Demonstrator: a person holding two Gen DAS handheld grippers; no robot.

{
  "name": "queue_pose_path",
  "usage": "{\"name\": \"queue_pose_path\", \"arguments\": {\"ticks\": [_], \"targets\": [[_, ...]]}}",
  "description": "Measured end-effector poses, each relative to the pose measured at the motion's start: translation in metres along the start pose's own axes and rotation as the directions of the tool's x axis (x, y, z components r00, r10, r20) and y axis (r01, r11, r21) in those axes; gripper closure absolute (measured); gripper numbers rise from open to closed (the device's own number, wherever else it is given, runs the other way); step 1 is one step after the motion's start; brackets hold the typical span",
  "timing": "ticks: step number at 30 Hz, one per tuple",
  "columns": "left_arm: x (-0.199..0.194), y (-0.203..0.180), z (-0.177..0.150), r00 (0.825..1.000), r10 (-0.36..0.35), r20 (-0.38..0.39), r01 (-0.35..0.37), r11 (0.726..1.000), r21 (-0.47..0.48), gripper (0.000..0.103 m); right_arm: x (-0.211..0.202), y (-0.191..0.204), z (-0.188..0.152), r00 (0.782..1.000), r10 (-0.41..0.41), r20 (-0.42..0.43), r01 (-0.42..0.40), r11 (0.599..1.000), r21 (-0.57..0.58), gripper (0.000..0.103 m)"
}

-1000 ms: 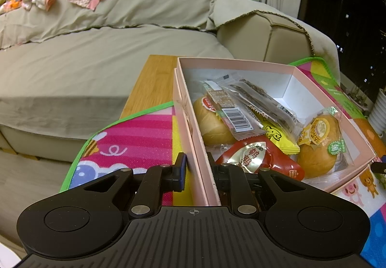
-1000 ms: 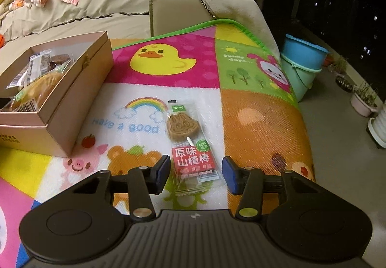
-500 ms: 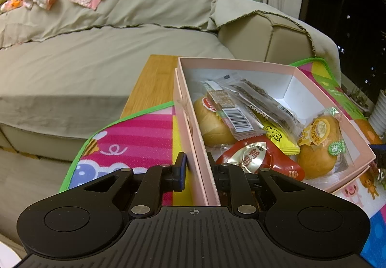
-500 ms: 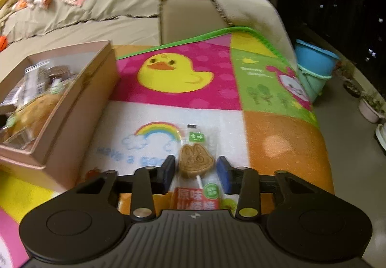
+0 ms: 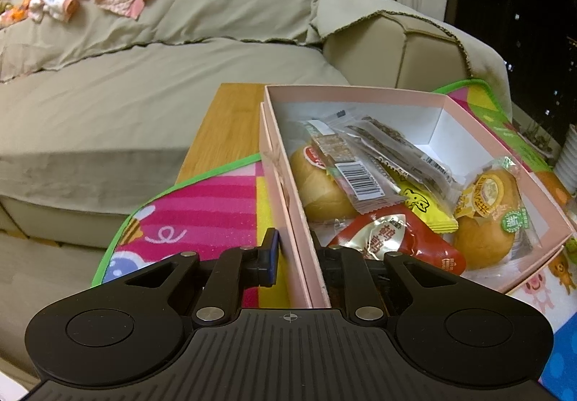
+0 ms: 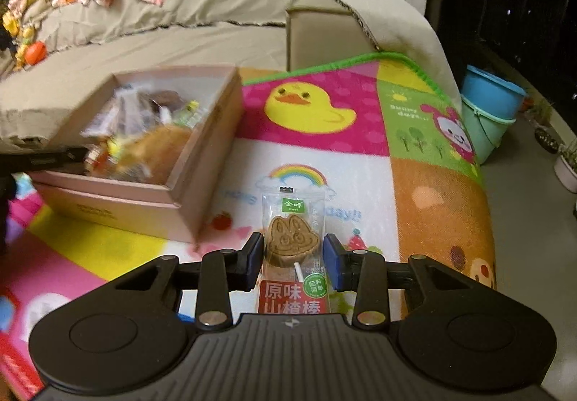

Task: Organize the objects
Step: 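Carry the lollipop packet over the pink box and open the right gripper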

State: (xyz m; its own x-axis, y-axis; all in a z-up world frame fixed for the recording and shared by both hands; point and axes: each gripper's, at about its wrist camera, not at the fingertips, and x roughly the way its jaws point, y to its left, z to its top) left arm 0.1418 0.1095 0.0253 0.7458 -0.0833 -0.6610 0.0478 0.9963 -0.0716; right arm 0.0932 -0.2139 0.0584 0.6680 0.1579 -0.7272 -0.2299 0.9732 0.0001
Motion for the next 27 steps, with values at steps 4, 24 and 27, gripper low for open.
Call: {"name": "queue_pose_path", "arguments": {"ticks": [4,24,27], "targets": [[0.0,0.001,-0.002,1.0,-0.005,0.006,0.005,1.0,-0.001,0.086,-0.028,0.013,0.021,0.995,0.063,0.08,-0.063,0.998,-0.002,0.068],[0.011,0.001,0.001,1.0,-0.019,-0.005,0.019,1.0,0.004,0.087,0.011,0.075,0.114,0.955,0.174,0.24,-0.189,0.981,0.041,0.055],[0.011,-0.001,0.0,1.0,-0.022,-0.004,0.022,1.0,0.01,0.087,0.011,0.068,0.091,0.966,0.127,0.226,-0.134,0.991,0.016,0.043]]}}
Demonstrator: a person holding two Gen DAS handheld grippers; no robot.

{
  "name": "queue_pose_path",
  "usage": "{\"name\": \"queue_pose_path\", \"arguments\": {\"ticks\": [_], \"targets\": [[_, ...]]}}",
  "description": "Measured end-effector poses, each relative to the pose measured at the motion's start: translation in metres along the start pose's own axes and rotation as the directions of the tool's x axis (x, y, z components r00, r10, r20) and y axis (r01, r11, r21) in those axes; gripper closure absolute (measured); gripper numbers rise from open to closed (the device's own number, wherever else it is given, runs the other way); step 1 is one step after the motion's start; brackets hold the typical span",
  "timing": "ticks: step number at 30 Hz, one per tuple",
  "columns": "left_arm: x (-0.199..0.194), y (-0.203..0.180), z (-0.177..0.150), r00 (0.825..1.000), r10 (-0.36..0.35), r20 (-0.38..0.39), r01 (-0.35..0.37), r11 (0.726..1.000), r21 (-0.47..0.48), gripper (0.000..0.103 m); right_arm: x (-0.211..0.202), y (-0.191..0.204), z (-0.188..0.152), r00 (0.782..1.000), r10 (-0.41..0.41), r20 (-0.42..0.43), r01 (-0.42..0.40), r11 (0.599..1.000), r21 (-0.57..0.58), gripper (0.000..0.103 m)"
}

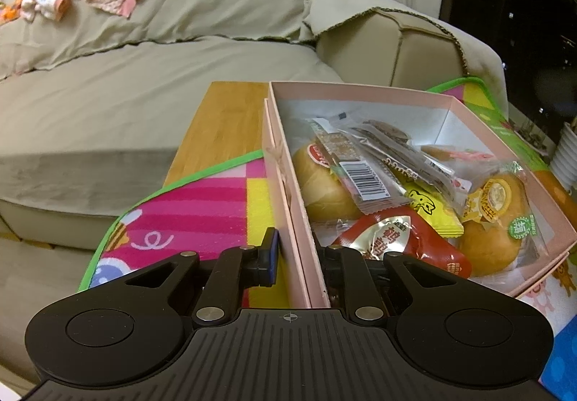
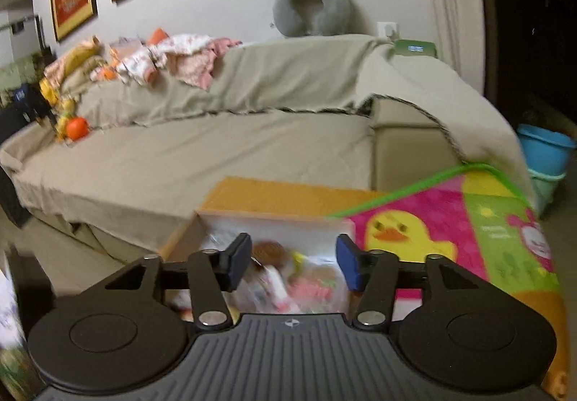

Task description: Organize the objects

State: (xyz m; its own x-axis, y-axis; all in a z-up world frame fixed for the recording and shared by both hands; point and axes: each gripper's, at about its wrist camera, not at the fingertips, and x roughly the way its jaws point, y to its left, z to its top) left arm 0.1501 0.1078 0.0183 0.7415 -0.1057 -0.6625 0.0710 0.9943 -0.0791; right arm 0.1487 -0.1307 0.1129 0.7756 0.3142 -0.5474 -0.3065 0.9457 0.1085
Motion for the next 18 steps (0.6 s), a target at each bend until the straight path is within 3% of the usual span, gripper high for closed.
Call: {"name": "queue_pose_path", "arguments": {"ticks": [3,4,8,11,13,18], "targets": [[0.0,0.0,0.0,1.0,-0.003,-0.001,0.003,1.0,0.003,0.087,-0.012,-0.01,-0.027,0.999,0.025,-0.023,-0.026,0.998,-0.056,0.02],[0.0,0.0,0.0,1.0,-0.003,-0.002,0.003,1.0,0.004,0.087,-0.016,-0.012,-0.038,0.999,0.041,-0.036,-0.044,0.996,-0.076,0.019],[0.0,-0.002,0.002,1.0,0.007,-0.011,-0.007,1.0,0.01,0.087,-0.016,-0.01,-0.077,0.994,0.039,-0.106,-0.056,0.986,-0.157,0.019],[0.003,-0.009,0.004,1.0,0.014,-0.017,-0.014,1.0,0.018,0.087,-0.007,-0.007,-0.095,0.99,0.047,-0.133,-0.068,0.985,-0.161,0.033],[0.008,-0.016,0.009,0.999,0.029,-0.024,-0.028,0.999,0.02,0.087,0.002,-0.009,-0.098,0.986,0.075,-0.15,-0.095,0.988,-0.125,0.033],[0.044,-0.054,0.037,0.999,0.003,-0.033,0.0,0.998,0.07,0.087,0.01,-0.03,-0.095,0.995,-0.002,-0.102,-0.006,0.997,-0.083,0.034]]}}
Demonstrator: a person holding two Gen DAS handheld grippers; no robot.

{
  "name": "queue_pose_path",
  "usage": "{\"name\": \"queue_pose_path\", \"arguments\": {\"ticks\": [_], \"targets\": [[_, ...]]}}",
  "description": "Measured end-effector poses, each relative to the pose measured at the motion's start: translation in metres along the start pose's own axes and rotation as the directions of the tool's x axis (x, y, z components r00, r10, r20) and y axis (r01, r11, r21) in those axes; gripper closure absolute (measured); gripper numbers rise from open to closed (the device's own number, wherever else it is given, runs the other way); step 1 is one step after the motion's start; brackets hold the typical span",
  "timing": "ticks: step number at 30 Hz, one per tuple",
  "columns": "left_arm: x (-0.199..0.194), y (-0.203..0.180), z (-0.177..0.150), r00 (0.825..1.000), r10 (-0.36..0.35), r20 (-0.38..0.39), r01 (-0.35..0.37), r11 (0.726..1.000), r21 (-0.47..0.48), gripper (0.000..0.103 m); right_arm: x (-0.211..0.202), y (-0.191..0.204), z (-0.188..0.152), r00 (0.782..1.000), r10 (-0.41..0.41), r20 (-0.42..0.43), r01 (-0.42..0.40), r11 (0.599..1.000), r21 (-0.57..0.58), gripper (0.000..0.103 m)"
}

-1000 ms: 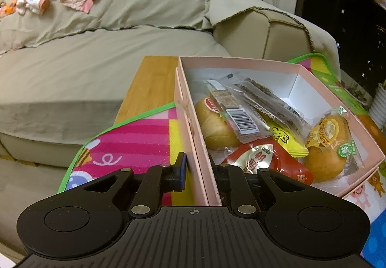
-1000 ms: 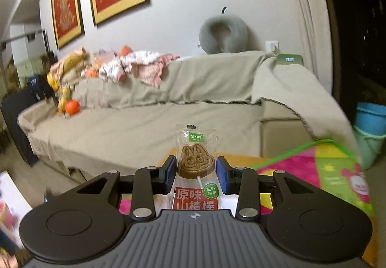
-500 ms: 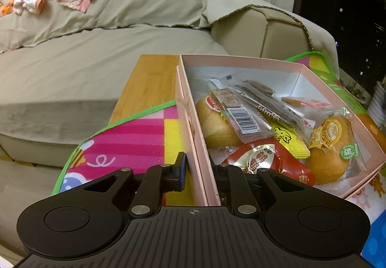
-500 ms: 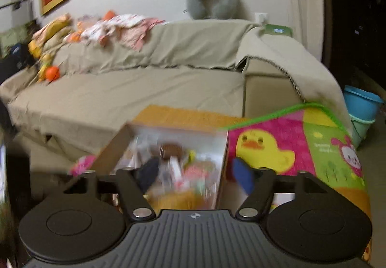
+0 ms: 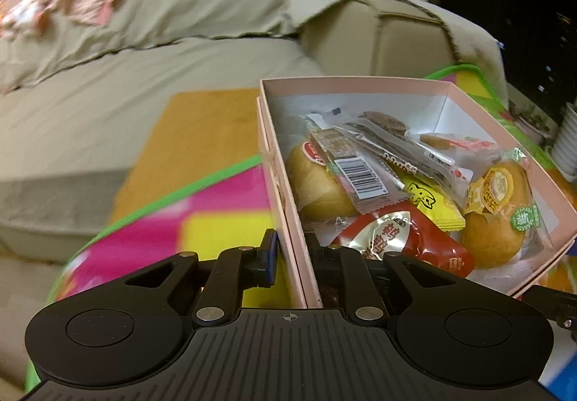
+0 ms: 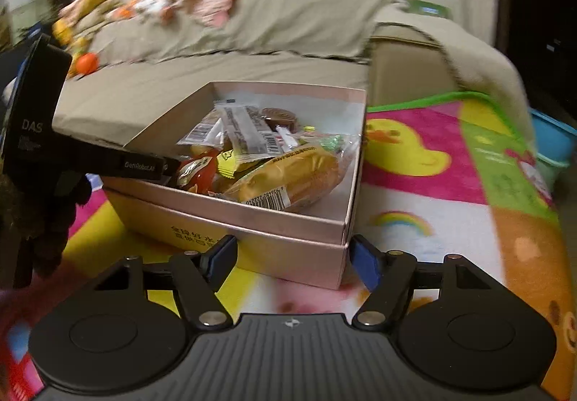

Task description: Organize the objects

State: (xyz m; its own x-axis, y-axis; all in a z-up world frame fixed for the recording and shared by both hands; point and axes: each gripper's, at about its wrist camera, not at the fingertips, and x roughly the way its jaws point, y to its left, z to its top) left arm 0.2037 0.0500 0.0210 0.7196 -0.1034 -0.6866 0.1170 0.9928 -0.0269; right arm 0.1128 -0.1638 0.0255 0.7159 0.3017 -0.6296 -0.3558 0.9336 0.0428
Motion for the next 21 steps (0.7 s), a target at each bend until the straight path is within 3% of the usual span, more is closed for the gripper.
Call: {"name": "queue_pose_path", "arguments": {"ticks": [4,8,10,13,18,21], "targets": [[0.046,-0.02,0.032,0.997,-0.054,0.054,0.056,0.998,-0.035,0.081,0.016,-0.036,0.011,0.992,-0.123,0.029,0.121,0.99,0.067,0.031],[0.05,-0.028,0.038,0.994,0.04,0.102,-0.042,0.999,0.014,0.072,0.033,-0.063,0.013,0.976,-0.218,0.012,0.214,0.969,0.127,0.025],[0.041,-0.024,0.034,0.988,0.049,0.144,-0.054,0.998,0.027,0.063,0.029,-0.067,0.006,0.977,-0.214,0.01,0.211,0.967,0.144,0.002],[0.018,-0.02,0.025,0.976,0.059,0.209,-0.066,0.997,0.029,0.049,0.02,-0.068,-0.007,0.975,-0.223,-0.004,0.221,0.962,0.159,0.0],[-0.037,-0.022,0.001,0.955,0.043,0.293,-0.056,0.998,0.036,0.049,0.001,-0.06,-0.031,0.972,-0.229,-0.054,0.234,0.958,0.164,0.0],[-0.072,-0.03,-0.023,0.946,0.082,0.312,-0.093,0.995,0.022,0.051,-0.011,-0.044,-0.039,0.972,-0.223,-0.07,0.231,0.963,0.136,0.0]]}}
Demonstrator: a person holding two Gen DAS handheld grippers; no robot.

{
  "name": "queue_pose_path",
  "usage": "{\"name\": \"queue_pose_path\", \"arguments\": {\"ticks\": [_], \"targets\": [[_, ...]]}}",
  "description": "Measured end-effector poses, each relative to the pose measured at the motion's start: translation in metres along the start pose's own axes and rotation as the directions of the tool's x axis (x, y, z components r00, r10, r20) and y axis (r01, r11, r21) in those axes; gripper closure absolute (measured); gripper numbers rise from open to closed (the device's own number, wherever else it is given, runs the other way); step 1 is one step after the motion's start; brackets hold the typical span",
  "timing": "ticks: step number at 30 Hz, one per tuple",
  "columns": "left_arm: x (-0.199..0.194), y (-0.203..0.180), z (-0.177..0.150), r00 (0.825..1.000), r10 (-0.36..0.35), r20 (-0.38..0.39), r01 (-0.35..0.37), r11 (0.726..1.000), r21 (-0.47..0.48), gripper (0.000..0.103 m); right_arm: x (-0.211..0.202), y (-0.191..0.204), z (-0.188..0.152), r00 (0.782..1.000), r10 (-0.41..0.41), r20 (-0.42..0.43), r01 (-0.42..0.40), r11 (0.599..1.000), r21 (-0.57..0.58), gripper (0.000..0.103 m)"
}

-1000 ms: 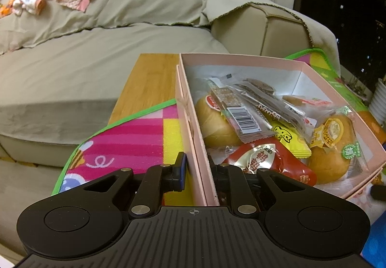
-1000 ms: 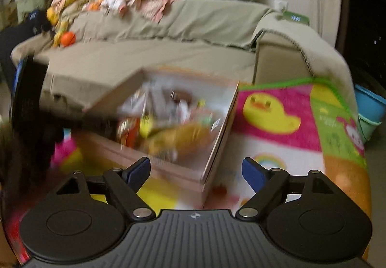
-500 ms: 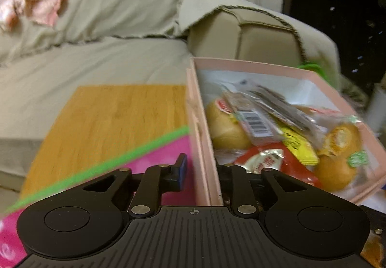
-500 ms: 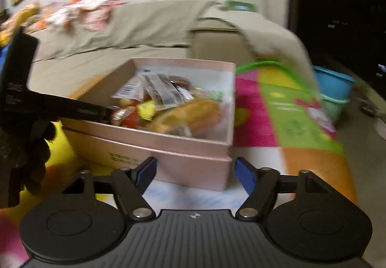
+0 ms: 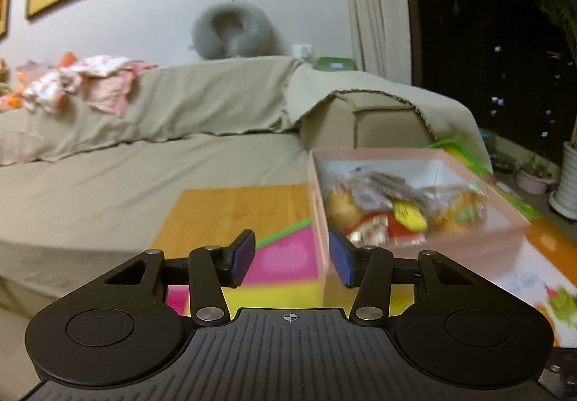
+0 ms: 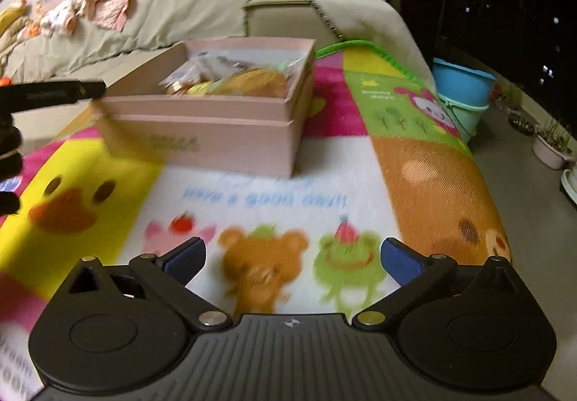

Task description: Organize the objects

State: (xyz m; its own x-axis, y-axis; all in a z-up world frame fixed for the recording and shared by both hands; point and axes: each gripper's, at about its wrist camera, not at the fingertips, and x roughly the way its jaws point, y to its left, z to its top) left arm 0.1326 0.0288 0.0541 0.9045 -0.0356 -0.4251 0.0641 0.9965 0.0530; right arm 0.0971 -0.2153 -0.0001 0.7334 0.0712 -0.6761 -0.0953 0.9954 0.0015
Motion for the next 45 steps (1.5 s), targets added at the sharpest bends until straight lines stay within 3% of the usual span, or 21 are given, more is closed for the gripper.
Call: {"name": "queue_pose_path", "arguments": {"ticks": [5,7,10,16,24,37,40,45], "targets": [[-0.031,-0.02,-0.045,0.987,-0.048,-0.155,0.042,0.998,-0.039,0.051,-0.008,0.024,-0.013,1.0,-0.017,0.008,0.017,0.996,-0.084,0.0],[-0.035,-0.031,-0.06,0.982,-0.061,-0.177,0.058,0.998,-0.023,0.051,-0.005,0.02,-0.012,1.0,-0.007,-0.002,0.007,0.999,-0.05,0.0],[-0.04,-0.04,-0.064,0.984,-0.049,-0.169,0.05,0.999,0.001,0.051,-0.005,0.01,-0.016,0.999,0.028,0.017,-0.029,0.999,0.03,0.0],[-0.038,-0.045,-0.067,0.979,-0.068,-0.191,0.066,0.998,-0.02,0.053,-0.004,0.014,-0.021,0.999,0.002,0.053,-0.002,1.0,0.007,0.0],[-0.043,-0.059,-0.071,0.981,-0.03,-0.19,0.027,0.999,-0.017,0.056,-0.002,0.014,-0.02,0.999,0.002,0.052,-0.003,1.0,0.017,0.0],[-0.048,-0.053,-0.075,0.98,-0.064,-0.186,0.051,0.996,-0.076,0.052,-0.001,0.014,-0.02,0.999,0.004,0.054,-0.005,1.0,0.023,0.0],[-0.048,-0.052,-0.074,0.982,-0.047,-0.185,0.034,0.997,-0.076,0.058,-0.001,0.014,-0.02,0.999,0.004,0.054,-0.005,1.0,0.022,0.0],[-0.047,-0.05,-0.073,0.982,-0.01,-0.189,-0.001,0.998,-0.057,0.059,-0.001,0.014,-0.02,0.999,0.002,0.055,-0.003,1.0,0.023,0.0]]}}
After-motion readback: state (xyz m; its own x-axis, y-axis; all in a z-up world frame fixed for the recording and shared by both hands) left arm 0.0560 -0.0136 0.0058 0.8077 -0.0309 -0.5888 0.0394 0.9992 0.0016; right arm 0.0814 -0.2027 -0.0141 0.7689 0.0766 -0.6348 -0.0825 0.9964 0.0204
